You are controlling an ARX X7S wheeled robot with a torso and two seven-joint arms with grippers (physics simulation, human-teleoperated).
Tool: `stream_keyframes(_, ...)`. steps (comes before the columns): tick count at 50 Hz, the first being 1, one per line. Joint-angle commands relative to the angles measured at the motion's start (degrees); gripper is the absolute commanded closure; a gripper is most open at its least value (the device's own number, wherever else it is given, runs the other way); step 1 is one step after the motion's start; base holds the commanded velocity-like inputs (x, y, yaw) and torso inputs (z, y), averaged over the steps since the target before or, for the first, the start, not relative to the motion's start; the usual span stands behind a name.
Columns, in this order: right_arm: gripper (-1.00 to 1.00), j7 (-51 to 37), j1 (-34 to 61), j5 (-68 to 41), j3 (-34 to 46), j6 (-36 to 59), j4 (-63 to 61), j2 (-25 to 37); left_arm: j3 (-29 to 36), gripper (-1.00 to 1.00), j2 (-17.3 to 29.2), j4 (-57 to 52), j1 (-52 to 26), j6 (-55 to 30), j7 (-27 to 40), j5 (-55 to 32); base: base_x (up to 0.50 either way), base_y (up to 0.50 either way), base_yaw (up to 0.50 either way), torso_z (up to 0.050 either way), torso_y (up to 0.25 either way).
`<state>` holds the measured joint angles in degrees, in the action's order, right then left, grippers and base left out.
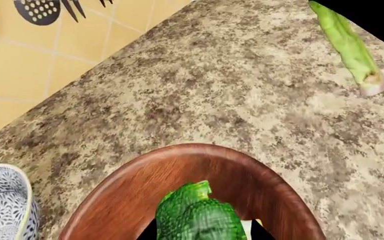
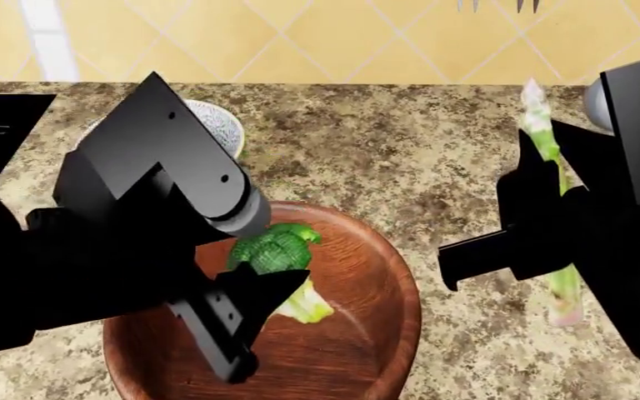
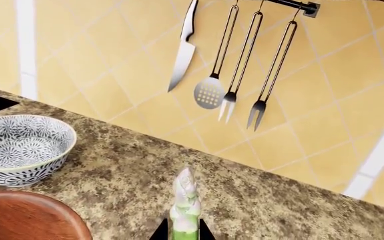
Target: Pick the broccolis and asparaguss from the sink and place them in one bowl. Place the onion in the other bowl. Then turn off the sink faucet.
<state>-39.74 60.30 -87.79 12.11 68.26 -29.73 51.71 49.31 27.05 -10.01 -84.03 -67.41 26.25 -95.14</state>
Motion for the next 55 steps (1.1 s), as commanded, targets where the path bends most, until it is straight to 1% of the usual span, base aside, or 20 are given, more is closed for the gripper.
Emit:
stream_keyframes(1,1.00,0.4,-1.1,0.3,-0.5,-0.5,-0.2,0.0,2.0,1.00,-2.0,3.3,-0.2,-0.7,0.0,1.1,0.00,0.00,0.00,0.000,0.000)
stream_keyframes(10,1.00,0.4,-0.3,0.2,0.1,-0.3,0.2,-0.2,3.0,1.00,-2.0,3.5,-0.2,-1.0,-0.6,2.0,0.00,0.00,0.00,0.000,0.000)
stream_keyframes(11,1.00,0.4,-0.3,0.2,0.1,-0.3,0.2,-0.2,3.0,-1.00,-2.1,3.6,-0.1,-0.9,-0.4,1.9,0.00,0.00,0.00,0.000,0.000)
stream_keyframes(17,1.00,0.8,1.2,0.2,0.6,0.1,1.0,-0.4,3.0,-1.00,-2.3,4.3,-0.7,-1.4,-0.5,0.6,0.00,0.00,0.00,0.000,0.000)
stream_keyframes(22,1.00,4.0,7.8,1.8,3.6,3.1,5.1,-1.7,2.5,-1.00,-1.7,5.7,-1.9,-1.4,-1.3,0.3,0.00,0.00,0.00,0.003,0.000)
stream_keyframes(25,1.00,5.4,10.5,1.7,5.3,4.3,7.6,-3.3,1.0,-1.00,-0.3,6.3,-2.5,-0.8,-1.3,-0.8,0.00,0.00,0.00,0.000,0.000)
stream_keyframes(29,1.00,4.6,18.8,-2.5,8.0,8.6,14.8,-7.0,-2.3,-1.00,4.7,6.5,-1.4,2.2,1.1,-1.2,0.00,0.00,0.00,0.000,0.000)
stream_keyframes(30,1.00,4.6,19.6,-2.8,8.5,9.3,15.6,-7.4,-2.5,-1.00,4.9,6.4,-1.2,2.6,1.7,-1.2,0.00,0.00,0.00,0.000,0.000)
stream_keyframes(31,1.00,4.4,20.9,-4.1,9.0,9.8,17.8,-8.4,-3.4,-1.00,5.8,6.7,-0.5,3.6,3.5,-1.7,0.00,0.00,0.00,0.000,0.000)
stream_keyframes(32,1.00,4.7,22.7,-4.6,10.0,11.0,19.6,-9.5,-5.0,-1.00,7.1,7.8,1.2,5.4,7.1,-5.9,0.00,0.00,0.00,0.000,0.000)
stream_keyframes(33,1.00,4.8,23.5,-4.7,10.4,11.2,20.5,-10.0,-5.0,-1.00,8.2,6.3,1.7,5.5,6.2,-4.2,0.00,0.00,0.00,0.000,0.000)
stream_keyframes(34,1.00,4.7,24.7,-6.3,10.6,11.3,23.2,-11.5,-6.0,-1.00,9.9,4.2,3.7,7.2,8.0,-4.3,0.00,0.00,0.00,0.000,0.000)
stream_keyframes(36,1.00,5.6,26.7,-6.4,11.9,12.3,25.8,-13.0,-7.2,-1.00,12.0,2.2,4.5,8.7,7.5,-2.2,0.00,0.00,0.00,0.000,0.000)
stream_keyframes(40,1.00,7.3,30.4,-6.5,14.1,13.0,32.5,-17.1,-8.0,-1.00,17.3,-2.4,3.1,7.4,7.9,0.5,0.00,0.00,0.00,0.000,0.000)
stream_keyframes(43,1.00,8.9,31.5,-7.0,15.4,13.4,37.0,-19.7,-10.2,-1.00,20.0,-3.8,1.5,7.7,10.4,-1.9,0.00,0.00,0.00,0.000,0.000)
stream_keyframes(47,1.00,16.6,36.0,-3.3,19.1,14.0,44.6,-24.4,-12.7,-1.00,25.1,-8.8,5.1,10.2,13.5,-5.0,0.00,0.00,0.00,0.000,0.000)
stream_keyframes(48,1.00,19.3,36.8,-2.5,20.1,14.4,46.2,-25.6,-13.1,-1.00,26.6,-9.8,5.9,10.5,12.5,-3.3,0.00,0.00,0.00,0.000,0.000)
stream_keyframes(50,1.00,17.9,37.0,-4.2,20.2,14.7,49.7,-27.0,-13.7,-1.00,27.8,-10.2,7.1,11.4,12.8,-4.0,0.00,0.00,0.00,0.000,0.000)
stream_keyframes(53,1.00,24.4,41.1,-0.8,24.2,16.2,54.3,-29.9,-15.0,-1.00,30.1,-11.3,9.5,13.4,13.4,-4.5,0.00,0.00,0.00,0.000,0.000)
stream_keyframes(55,1.00,27.5,41.8,0.7,26.0,15.9,56.3,-31.7,-15.5,-1.00,32.1,-12.1,11.4,14.5,11.8,-2.5,0.00,0.00,0.00,0.000,0.000)
